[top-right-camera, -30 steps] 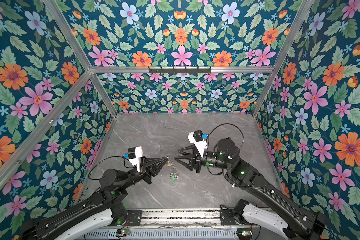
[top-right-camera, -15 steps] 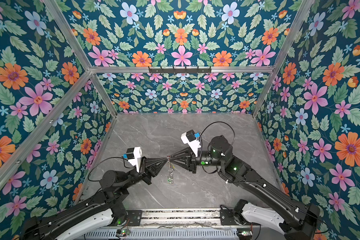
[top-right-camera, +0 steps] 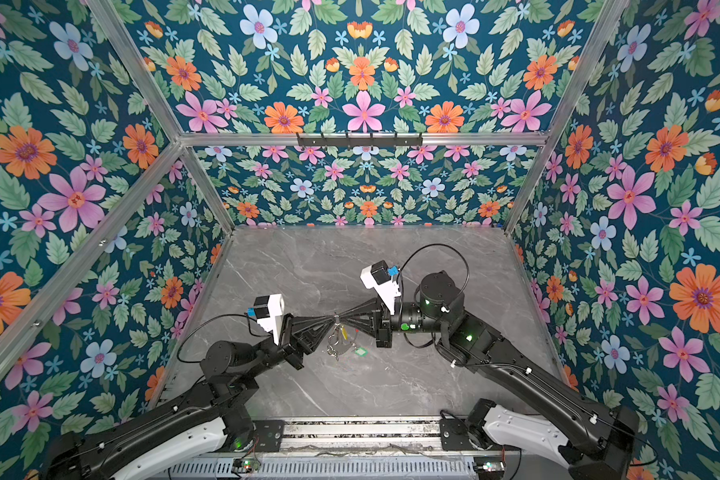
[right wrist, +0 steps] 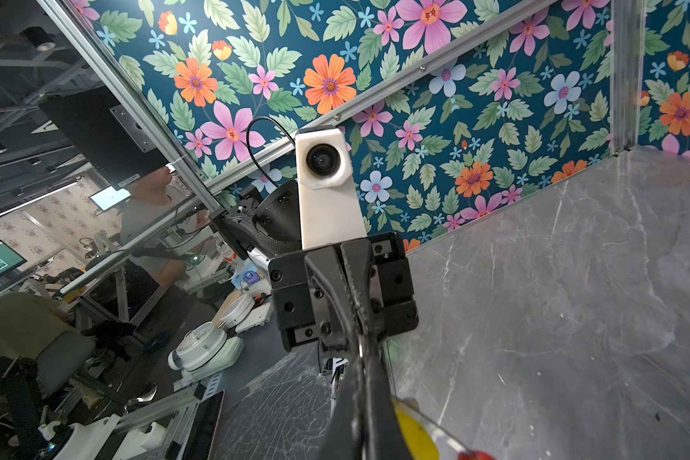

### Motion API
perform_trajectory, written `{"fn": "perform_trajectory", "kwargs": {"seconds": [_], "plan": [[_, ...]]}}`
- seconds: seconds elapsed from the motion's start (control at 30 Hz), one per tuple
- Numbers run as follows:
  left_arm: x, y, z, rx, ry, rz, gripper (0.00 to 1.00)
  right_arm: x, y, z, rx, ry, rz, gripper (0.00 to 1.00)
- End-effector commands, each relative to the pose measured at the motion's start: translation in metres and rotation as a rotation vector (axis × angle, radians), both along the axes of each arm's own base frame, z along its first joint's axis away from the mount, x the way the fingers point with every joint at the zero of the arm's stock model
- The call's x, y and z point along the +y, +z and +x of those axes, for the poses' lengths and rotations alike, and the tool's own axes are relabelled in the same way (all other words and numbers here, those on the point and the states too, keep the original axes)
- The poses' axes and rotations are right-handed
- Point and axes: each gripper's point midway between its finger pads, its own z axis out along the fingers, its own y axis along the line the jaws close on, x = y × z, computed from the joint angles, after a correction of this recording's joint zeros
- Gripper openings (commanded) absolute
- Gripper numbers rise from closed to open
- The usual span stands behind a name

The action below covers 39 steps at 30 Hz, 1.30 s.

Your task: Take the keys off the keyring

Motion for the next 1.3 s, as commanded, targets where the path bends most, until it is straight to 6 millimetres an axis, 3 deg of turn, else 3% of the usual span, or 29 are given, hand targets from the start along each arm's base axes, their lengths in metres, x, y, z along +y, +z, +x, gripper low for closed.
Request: {"fn": "perform_trajectory", "kwargs": {"seconds": [0.0,0.1,0.2,0.27,0.33,0.8,1.27], "plan": [[0.004,0.009,-0.003,-0.028,0.003,-0.033,0.00,0.000,0.004,-0.002,-0.014,0.008,0.013,0.00],[0.004,0.008,-0.001,-0.014,0.009,-0.030,0.00,-0.002,0.003,-0.001,-0.015,-0.010,-0.001,0.00],[0.005,0.002,0.003,0.014,0.031,-0.011,0.32,-0.006,0.000,0.000,-0.017,-0.033,-0.036,0.00],[0.008,0.001,0.003,0.024,0.043,0.001,0.44,-0.009,-0.004,0.001,-0.014,-0.046,-0.075,0.00],[0.011,-0.002,0.004,0.036,0.057,0.019,0.49,-0.011,-0.008,0.001,-0.016,-0.050,-0.111,0.00],[-0.011,-0.025,-0.001,0.126,-0.021,0.295,0.47,-0.024,-0.021,0.002,-0.062,-0.071,-0.308,0.00],[-0.025,-0.027,-0.008,0.169,-0.118,0.357,0.41,-0.021,-0.029,-0.002,-0.160,-0.054,-0.429,0.00]]}}
